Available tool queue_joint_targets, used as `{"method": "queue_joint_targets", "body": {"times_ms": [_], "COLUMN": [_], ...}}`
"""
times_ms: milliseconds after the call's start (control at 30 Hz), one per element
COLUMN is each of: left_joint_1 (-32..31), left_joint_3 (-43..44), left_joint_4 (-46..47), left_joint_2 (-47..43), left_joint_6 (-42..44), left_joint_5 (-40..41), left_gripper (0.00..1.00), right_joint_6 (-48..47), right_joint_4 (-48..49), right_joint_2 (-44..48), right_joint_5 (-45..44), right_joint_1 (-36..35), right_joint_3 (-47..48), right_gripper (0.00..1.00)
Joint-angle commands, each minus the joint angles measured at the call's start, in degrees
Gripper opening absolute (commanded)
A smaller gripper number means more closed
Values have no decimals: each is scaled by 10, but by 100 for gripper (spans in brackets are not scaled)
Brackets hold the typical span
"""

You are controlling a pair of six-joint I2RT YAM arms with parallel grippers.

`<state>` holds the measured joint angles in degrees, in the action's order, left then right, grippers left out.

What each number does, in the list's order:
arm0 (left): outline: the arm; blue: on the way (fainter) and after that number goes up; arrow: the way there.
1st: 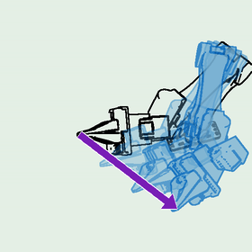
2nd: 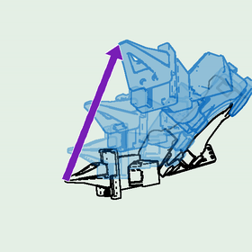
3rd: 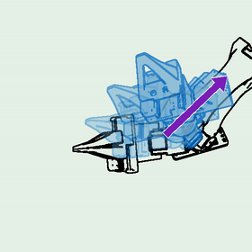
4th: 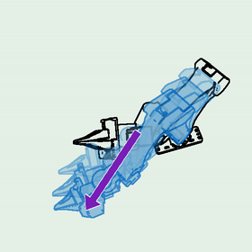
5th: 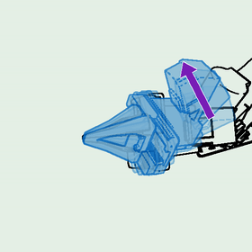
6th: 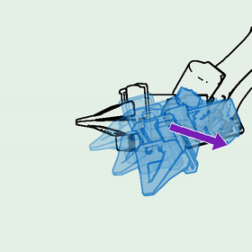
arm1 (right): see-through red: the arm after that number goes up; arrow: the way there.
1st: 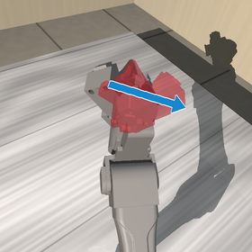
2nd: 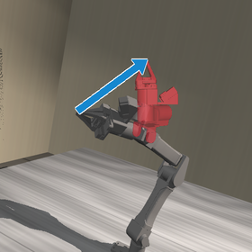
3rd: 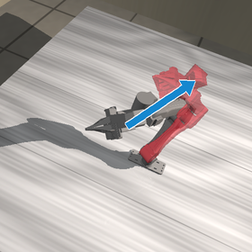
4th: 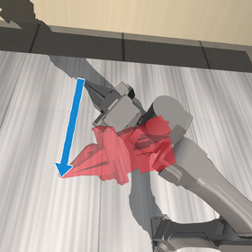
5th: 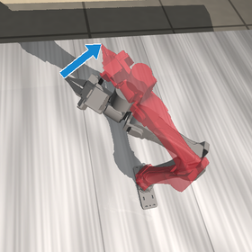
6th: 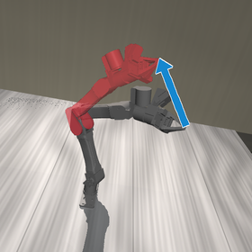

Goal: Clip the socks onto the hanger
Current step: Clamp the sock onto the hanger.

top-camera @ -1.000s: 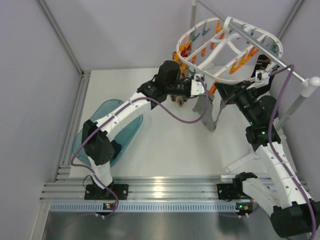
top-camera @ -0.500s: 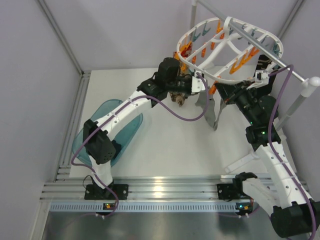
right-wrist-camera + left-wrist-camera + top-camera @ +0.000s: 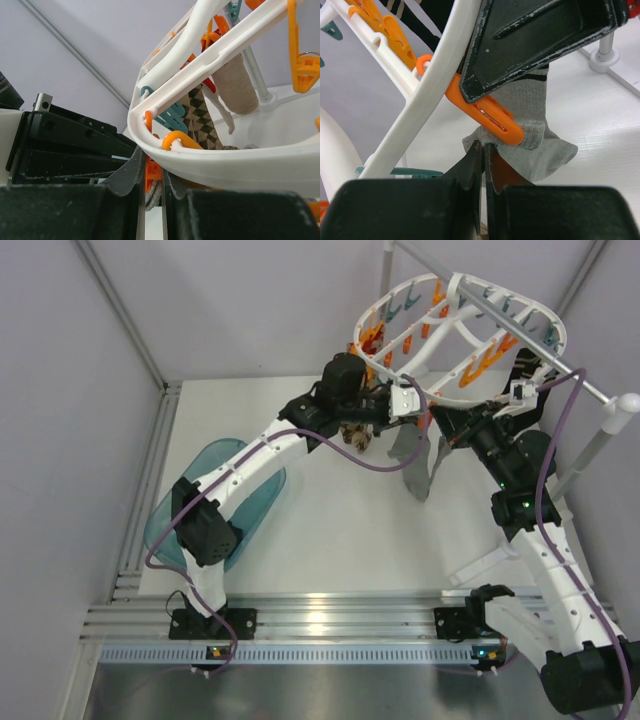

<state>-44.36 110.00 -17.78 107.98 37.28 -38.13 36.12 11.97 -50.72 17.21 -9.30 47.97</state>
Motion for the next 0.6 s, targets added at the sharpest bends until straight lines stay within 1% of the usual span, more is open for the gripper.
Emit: {"method": "queue_joint_targets", "body": {"times_ms": [0, 133, 400, 467, 500, 567], "left_joint_1": [-4, -4, -5, -6, -6, -5], "left_joint_3": [39, 37, 19, 18, 18, 18], "left_joint_4": [3, 13, 31, 33, 33, 36], "left_joint_2": [8, 5, -12, -12, -13, -13], "left_joint_6": [-56, -100, -132, -137, -140, -149], "left_joint_5": [31, 53, 37, 28, 26, 19], "left_gripper": [0, 0, 0, 0, 0, 0], "right_joint_6": [-3, -1, -1, 0, 0, 2], "right_joint_4": [-14, -20, -30, -34, -34, -33], "right_joint_2": [-4, -4, -5, -6, -7, -8], "right_joint_5": [15, 1, -19, -19, -19, -16], "right_joint_1": [2, 2, 2, 2, 2, 2], "right_joint_3": [12, 13, 17, 17, 17, 18], "right_gripper": [0, 0, 0, 3, 8, 14]}}
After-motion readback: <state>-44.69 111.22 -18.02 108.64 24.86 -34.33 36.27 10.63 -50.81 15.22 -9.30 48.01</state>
